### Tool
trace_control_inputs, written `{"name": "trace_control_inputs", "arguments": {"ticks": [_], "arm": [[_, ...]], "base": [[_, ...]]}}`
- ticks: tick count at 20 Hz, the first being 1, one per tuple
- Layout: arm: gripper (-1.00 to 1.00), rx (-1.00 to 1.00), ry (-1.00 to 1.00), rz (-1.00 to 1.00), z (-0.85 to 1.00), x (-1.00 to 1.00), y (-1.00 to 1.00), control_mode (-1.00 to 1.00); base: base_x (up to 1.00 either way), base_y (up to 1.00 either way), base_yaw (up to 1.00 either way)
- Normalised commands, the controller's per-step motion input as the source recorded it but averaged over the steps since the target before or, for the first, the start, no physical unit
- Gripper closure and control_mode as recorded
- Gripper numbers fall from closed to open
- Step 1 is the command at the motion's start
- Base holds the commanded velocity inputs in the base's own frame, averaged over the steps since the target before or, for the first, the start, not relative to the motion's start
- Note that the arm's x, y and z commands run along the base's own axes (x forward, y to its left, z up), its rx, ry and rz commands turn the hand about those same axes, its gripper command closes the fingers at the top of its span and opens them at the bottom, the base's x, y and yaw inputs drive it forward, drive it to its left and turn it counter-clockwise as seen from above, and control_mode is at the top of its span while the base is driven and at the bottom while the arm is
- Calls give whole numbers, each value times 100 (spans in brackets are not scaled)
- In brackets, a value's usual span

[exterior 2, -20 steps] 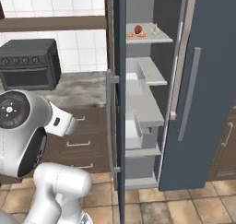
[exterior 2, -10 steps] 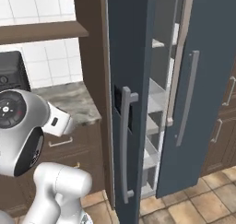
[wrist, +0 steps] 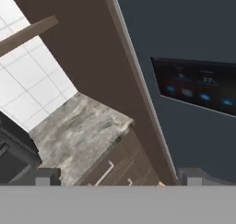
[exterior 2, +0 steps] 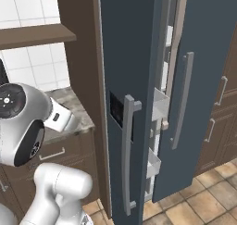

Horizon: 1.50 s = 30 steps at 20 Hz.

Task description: Take the shrimps from the second highest rack and move them to the highest rack where the sweet potato and garlic are located, to maximize freezer space. Close the freezer door after rearranging.

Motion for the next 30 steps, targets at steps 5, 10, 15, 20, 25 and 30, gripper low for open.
{"name": "trace_control_inputs", "arguments": {"ticks": [5, 10, 15, 20, 25, 30], "arm": [[-100, 0, 5, -8, -8, 68, -49, -100], [-100, 10, 0, 0, -12, 65, -70, -100], [-100, 5, 0, -12, -18, 75, -52, -100], [-100, 6, 0, -21, -12, 95, -44, -100], [-100, 17, 0, -7, -18, 92, -62, -100], [-100, 29, 0, 3, -19, 95, -60, -100]], "base": [[0, 0, 0], [0, 0, 0], [0, 0, 0], [0, 0, 0], [0, 0, 0], [0, 0, 0]]}}
